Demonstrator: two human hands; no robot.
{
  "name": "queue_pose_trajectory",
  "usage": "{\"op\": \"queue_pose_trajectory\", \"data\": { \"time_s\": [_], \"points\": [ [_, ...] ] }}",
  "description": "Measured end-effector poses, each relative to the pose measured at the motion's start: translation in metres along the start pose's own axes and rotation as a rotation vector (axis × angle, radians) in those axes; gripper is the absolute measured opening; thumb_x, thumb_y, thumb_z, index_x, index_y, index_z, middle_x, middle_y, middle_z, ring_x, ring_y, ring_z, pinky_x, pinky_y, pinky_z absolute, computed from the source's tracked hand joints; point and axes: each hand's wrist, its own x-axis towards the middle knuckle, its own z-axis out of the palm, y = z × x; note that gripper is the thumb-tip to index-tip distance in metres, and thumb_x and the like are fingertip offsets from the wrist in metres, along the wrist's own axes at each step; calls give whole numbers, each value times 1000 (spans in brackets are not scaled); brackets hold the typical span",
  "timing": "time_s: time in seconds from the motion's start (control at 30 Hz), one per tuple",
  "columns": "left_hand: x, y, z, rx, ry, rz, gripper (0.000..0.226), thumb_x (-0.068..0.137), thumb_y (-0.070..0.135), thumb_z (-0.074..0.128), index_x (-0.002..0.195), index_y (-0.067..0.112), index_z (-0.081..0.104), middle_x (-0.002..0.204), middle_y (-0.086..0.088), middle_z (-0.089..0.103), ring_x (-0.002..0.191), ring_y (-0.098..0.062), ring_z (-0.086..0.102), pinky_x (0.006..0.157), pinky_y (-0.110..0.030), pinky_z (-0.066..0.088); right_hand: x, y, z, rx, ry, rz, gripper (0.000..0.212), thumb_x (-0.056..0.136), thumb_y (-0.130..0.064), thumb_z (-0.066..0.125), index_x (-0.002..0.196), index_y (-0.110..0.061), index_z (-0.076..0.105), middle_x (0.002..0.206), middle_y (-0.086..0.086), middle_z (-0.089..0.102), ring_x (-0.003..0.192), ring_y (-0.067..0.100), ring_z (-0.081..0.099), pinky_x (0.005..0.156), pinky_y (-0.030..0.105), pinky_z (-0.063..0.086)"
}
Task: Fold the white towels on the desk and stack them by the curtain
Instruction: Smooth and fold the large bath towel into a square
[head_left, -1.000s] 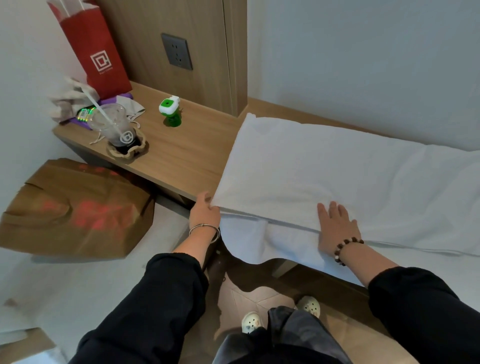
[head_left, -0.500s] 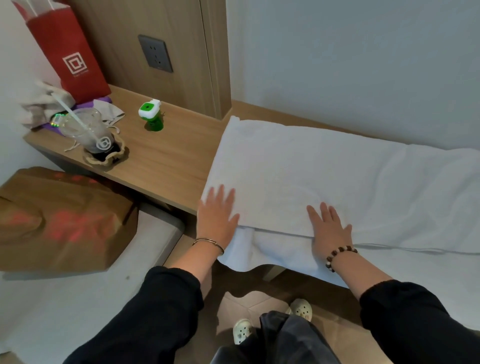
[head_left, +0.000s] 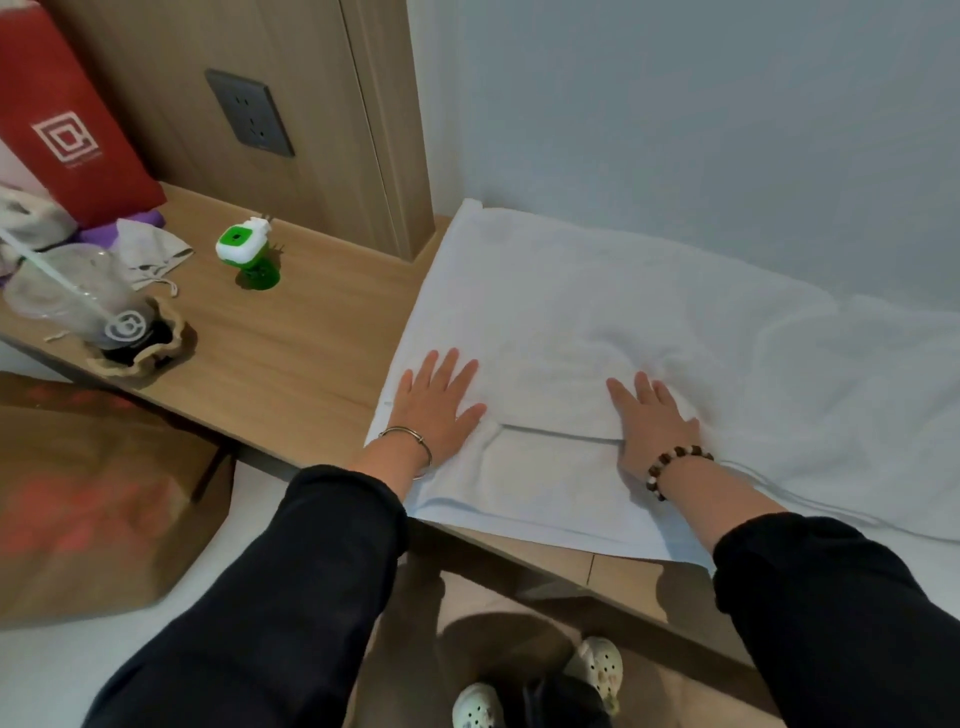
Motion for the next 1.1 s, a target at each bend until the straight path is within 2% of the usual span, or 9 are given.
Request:
{"op": "queue_pose_trajectory", "data": {
  "time_s": [0.1,0.2,0.3,0.37,0.53,0.63,0.77,0.93,1.1],
  "points": [
    [-1,-14,-5,51,0,117,73,93,58,34,151,31,-2,159,6,-11,146,-17,-11,118,-39,1,3,9,-3,-7,-32,-63,108,79,3,63,151,-35,-8,159,-1,-16,147,21,-11,113,58,15],
    [-10,-23,-10,52,70,171,64,96,40,42,152,24,16,160,1,11,146,-16,8,116,-35,22,-7,23,6,60,61,-97,103,81,9,55,150,-35,-7,161,-2,-1,147,19,4,116,45,22],
    [-16,-22,-18,78,163,155,51,96,18,42,146,17,35,153,-2,31,140,-16,29,96,-35,44,-19,28,11,76,305,-35,71,88,-2,49,149,-23,18,145,1,40,126,21,44,91,34,46],
    [-14,-19,-23,103,165,108,44,94,10,41,137,15,45,143,-3,44,130,-19,41,83,-35,48,-22,26,12,13,355,-35,49,88,-5,49,135,-19,39,127,1,53,111,20,52,77,30,46],
    [-19,-11,-36,-117,309,-61,44,88,-6,41,124,12,60,119,-8,63,112,-27,56,78,-36,46,-28,20,-6,87,392,5,35,91,-2,44,120,-13,58,111,8,63,98,28,59,76,32,45],
    [-34,-6,-52,-267,510,-43,44,85,-14,43,120,5,63,120,-13,64,111,-31,59,86,-38,45,-44,12,-27,261,637,-34,39,83,12,44,114,-2,64,102,19,65,91,35,60,73,38,46],
    [-56,0,-81,-319,718,92,41,69,-27,49,97,-4,69,97,-19,69,90,-36,66,76,-42,51,-69,8,-45,297,893,-127,44,65,27,46,97,6,68,85,24,64,76,41,60,65,43,47],
    [-93,-6,-81,-209,779,239,42,56,-30,53,82,0,67,81,-13,66,77,-30,64,70,-34,52,-101,11,-53,185,1090,-274,50,43,32,50,83,8,68,69,21,58,61,37,55,57,39,42],
    [-127,-29,-42,-71,664,194,39,52,-23,64,74,10,64,77,-3,62,74,-24,59,68,-24,40,-127,8,-18,85,1084,-460,41,48,24,45,79,7,67,67,18,55,56,32,51,54,34,35]
  ]
}}
